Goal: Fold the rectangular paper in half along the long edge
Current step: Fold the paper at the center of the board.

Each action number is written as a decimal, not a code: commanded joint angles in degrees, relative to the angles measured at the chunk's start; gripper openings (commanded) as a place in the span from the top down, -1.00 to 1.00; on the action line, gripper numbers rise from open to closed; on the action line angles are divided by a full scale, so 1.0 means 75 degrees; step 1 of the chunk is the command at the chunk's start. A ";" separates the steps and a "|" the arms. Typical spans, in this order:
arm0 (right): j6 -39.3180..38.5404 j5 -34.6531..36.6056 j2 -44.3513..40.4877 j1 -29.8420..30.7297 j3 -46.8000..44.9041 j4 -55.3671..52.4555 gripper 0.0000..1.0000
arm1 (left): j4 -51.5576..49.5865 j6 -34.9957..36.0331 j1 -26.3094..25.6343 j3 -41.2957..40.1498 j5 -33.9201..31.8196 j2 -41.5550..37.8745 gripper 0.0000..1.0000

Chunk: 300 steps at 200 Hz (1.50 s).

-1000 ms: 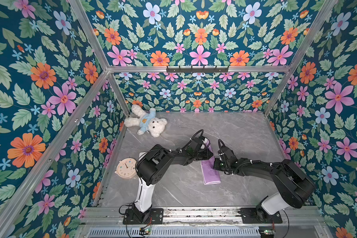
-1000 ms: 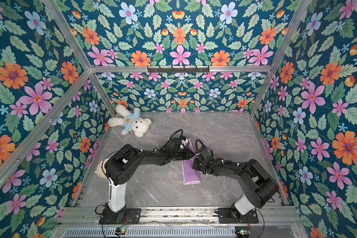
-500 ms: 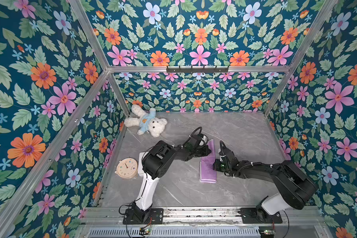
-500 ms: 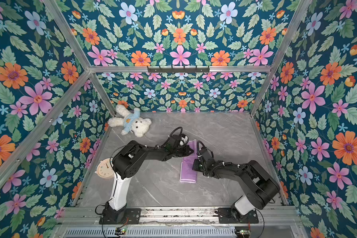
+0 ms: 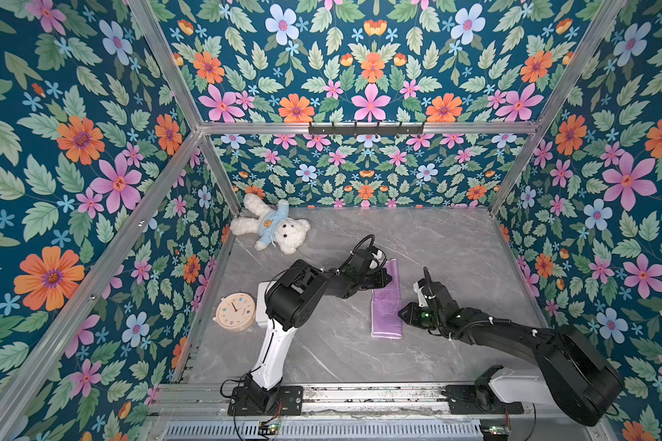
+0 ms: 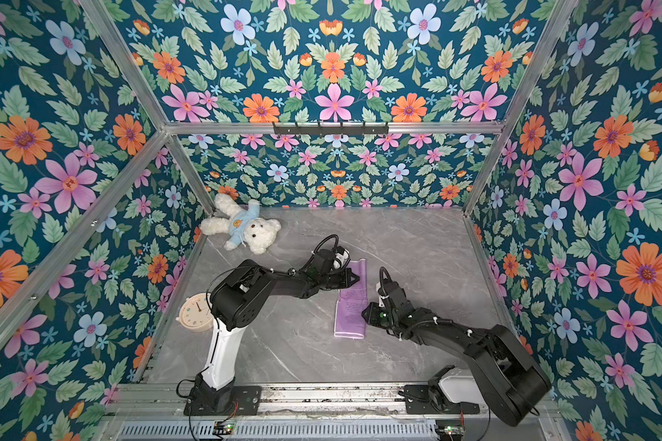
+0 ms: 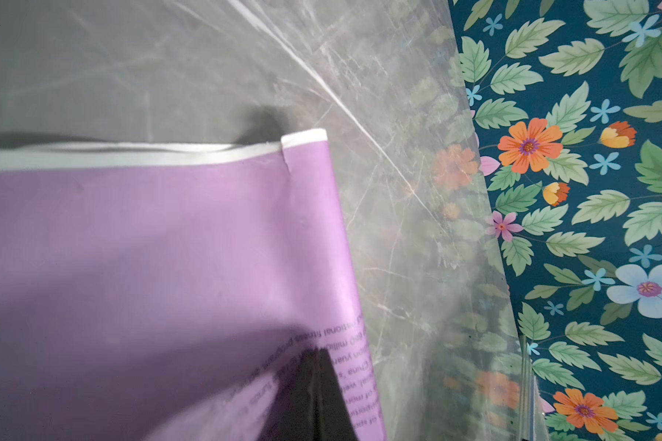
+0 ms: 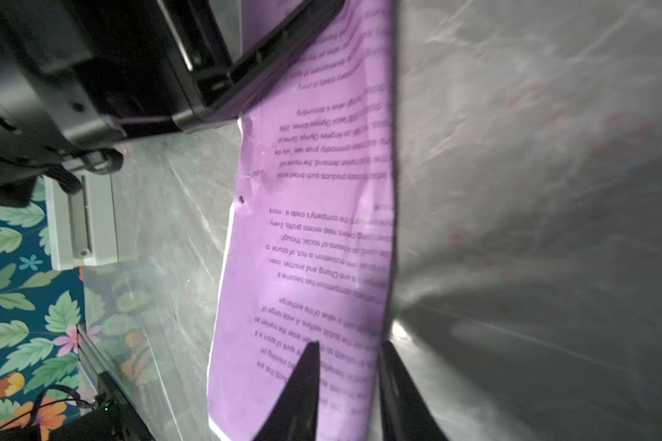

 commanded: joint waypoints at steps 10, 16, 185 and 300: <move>0.0508 -0.0863 -0.0292 -0.0648 -0.0321 0.0468 0.18 | -0.1067 0.0094 0.0016 -0.0092 -0.0325 0.0129 0.90; 0.0514 -0.0981 -0.0240 -0.0733 -0.0308 0.0486 0.16 | -0.1065 0.0096 0.0014 -0.0092 -0.0314 0.0126 0.90; 0.2222 -0.2444 0.3941 -0.0908 -0.1039 0.5822 1.00 | -0.0959 0.0002 0.0015 -0.0181 -0.0278 0.0189 0.92; 0.2119 -0.2395 0.4255 -0.0377 -0.1431 0.5750 1.00 | -0.1111 0.0035 0.0031 -0.0176 -0.0333 0.0153 0.92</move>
